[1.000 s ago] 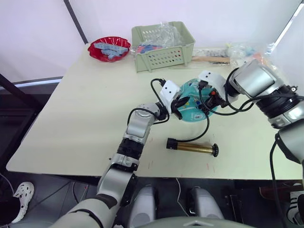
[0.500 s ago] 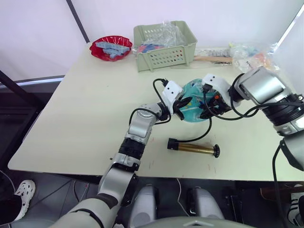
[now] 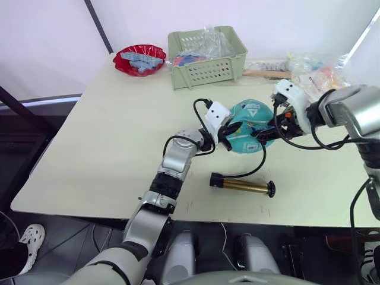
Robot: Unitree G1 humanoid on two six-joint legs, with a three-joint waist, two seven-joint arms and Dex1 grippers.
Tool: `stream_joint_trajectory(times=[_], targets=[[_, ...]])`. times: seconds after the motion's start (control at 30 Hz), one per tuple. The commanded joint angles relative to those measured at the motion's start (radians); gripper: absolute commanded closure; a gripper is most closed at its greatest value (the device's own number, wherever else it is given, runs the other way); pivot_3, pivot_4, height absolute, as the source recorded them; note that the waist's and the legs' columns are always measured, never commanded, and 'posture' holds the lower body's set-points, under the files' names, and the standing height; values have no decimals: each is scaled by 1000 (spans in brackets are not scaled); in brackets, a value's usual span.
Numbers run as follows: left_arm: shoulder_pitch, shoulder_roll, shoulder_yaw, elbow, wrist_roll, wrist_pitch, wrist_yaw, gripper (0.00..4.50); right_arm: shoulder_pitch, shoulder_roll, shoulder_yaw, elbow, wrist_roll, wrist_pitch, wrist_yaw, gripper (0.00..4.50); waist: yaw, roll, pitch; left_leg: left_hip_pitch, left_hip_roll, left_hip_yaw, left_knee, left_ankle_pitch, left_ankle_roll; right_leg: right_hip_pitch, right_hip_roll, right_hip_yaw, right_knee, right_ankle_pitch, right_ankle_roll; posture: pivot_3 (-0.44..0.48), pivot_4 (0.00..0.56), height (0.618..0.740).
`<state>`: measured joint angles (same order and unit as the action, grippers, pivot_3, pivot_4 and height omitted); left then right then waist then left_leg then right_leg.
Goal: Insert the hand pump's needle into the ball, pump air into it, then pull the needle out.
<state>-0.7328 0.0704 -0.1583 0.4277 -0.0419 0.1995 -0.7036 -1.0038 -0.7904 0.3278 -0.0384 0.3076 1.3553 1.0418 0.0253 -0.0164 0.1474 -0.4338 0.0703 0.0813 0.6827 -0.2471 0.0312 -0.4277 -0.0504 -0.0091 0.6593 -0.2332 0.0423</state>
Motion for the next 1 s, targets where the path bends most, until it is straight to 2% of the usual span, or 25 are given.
stream_joint_trajectory(times=[0.03,0.1,0.3,0.53,1.0], targets=[[8,-21,-39,23,-6,10,-24,4455,85,38,-198,-127,25,80,-136,1499,2,0,0,0,0,-1,0,0,0,0,0,0,0,0,0,0,150,738],[7,-20,-38,26,-5,9,-22,4455,115,48,-219,-164,32,82,-170,1944,3,0,0,0,0,0,0,0,0,0,0,0,0,0,0,0,150,738],[0,-21,-35,38,-4,3,-17,4455,176,104,-268,-241,63,117,-271,1944,1,0,0,0,0,-1,0,0,0,0,0,0,1,0,0,0,150,738],[-1,-23,-35,43,-4,0,-14,4455,192,172,-295,-239,81,139,-365,1944,2,0,0,0,0,-1,0,0,0,0,0,0,1,0,0,0,150,738],[1,-23,-35,42,-3,0,-13,4455,204,193,-306,-221,122,133,-440,1944,1,0,0,0,0,-1,0,0,0,0,0,0,0,0,0,0,150,738]])
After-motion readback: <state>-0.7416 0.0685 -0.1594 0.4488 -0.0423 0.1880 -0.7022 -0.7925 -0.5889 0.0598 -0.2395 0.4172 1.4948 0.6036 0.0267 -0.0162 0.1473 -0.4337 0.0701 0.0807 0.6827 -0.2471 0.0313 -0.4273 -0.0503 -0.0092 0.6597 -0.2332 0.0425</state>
